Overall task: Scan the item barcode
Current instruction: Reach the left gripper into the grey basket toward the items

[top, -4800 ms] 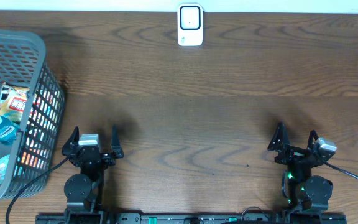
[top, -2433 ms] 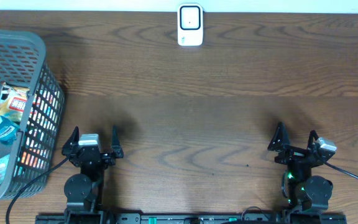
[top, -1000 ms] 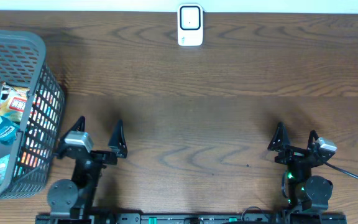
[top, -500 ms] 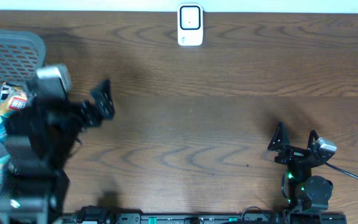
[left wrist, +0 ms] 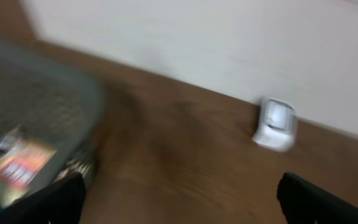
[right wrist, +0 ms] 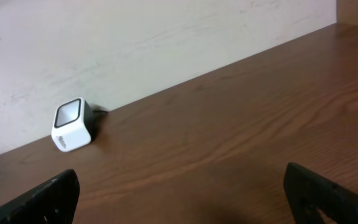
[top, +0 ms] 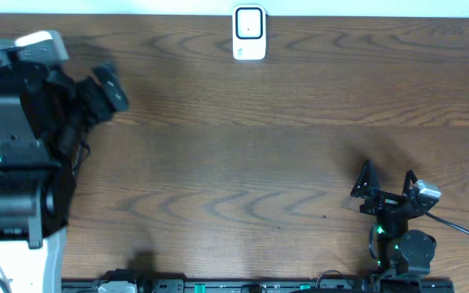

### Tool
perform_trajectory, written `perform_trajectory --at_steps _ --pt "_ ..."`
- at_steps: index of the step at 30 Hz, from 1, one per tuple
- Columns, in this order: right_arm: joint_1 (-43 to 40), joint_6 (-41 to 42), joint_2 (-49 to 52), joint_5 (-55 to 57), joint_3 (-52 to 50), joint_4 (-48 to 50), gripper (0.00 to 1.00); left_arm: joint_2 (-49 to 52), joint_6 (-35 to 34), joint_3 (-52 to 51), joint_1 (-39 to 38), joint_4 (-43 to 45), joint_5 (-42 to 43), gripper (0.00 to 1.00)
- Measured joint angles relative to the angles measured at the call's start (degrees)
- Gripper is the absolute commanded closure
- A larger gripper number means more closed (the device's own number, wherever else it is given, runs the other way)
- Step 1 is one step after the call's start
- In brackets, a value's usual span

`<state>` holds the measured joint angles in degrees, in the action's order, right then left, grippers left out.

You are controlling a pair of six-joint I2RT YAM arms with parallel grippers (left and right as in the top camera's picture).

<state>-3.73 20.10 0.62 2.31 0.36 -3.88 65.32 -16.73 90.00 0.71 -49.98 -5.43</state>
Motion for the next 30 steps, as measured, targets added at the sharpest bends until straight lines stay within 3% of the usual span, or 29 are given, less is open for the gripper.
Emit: perform_trajectory --at_steps 8,15,21,30 --pt "0.0 0.0 0.0 0.0 0.0 0.0 0.01 3.4 -21.3 2.5 22.2 -4.1 -8.1 0.02" --pt "0.0 0.0 0.0 0.0 0.0 0.0 0.01 8.6 -35.0 3.3 36.7 -11.2 -5.7 0.02" --pt "0.0 0.0 0.0 0.0 0.0 0.0 0.01 19.8 -41.7 3.4 40.7 -15.6 -2.1 0.02" --pt "0.0 0.0 0.0 0.0 0.0 0.0 0.01 32.1 -45.5 3.4 40.9 -14.5 3.1 0.02"
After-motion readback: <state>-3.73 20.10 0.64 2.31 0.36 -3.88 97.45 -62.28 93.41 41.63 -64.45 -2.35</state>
